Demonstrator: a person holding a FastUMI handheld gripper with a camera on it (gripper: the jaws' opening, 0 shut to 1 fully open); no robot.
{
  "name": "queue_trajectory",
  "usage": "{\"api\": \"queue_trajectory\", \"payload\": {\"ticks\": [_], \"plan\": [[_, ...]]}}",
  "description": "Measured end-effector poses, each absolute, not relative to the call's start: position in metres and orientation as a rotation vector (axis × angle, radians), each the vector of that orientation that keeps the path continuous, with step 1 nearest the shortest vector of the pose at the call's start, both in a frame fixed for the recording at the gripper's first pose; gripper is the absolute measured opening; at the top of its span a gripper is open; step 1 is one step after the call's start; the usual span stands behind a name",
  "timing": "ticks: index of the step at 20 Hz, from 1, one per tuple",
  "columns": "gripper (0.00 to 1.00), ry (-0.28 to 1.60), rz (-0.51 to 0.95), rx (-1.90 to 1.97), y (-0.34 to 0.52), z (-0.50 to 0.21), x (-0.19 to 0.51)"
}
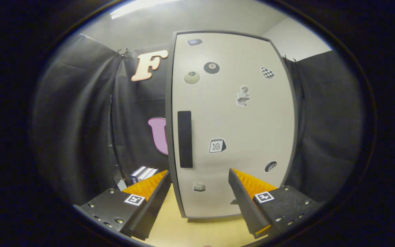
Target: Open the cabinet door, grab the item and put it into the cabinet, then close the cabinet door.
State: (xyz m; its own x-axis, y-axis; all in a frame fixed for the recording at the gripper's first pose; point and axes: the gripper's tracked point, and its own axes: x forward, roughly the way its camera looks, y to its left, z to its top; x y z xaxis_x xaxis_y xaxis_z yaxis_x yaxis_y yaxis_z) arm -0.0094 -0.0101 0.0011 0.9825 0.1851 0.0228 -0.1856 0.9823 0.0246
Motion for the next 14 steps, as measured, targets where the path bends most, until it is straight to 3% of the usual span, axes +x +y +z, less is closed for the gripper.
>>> {"api": "queue_trajectory", "payload": {"ticks": [14], "plan": [[1.00, -0.014, 0.033, 0.050, -0.090, 0.005, -0.123]]}}
